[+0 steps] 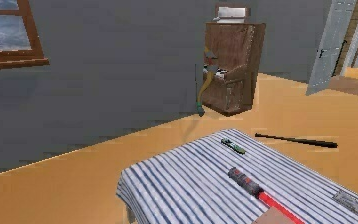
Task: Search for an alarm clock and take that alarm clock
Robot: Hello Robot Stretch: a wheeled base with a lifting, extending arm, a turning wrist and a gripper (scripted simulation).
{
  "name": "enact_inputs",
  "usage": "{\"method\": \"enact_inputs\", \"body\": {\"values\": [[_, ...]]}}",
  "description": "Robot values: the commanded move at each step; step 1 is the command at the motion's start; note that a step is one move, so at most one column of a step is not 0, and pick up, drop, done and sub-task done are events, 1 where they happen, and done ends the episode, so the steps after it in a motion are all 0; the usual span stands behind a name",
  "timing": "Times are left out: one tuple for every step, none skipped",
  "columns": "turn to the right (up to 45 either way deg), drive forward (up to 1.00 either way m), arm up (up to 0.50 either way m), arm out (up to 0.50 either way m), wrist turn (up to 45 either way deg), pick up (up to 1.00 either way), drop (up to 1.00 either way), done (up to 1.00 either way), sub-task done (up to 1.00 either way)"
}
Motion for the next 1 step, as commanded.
{"method": "enact_inputs", "body": {"values": [[0.0, 0.0, 0.5, 0.0, 0.0, 0.0, 0.0, 0.0, 0.0]]}}
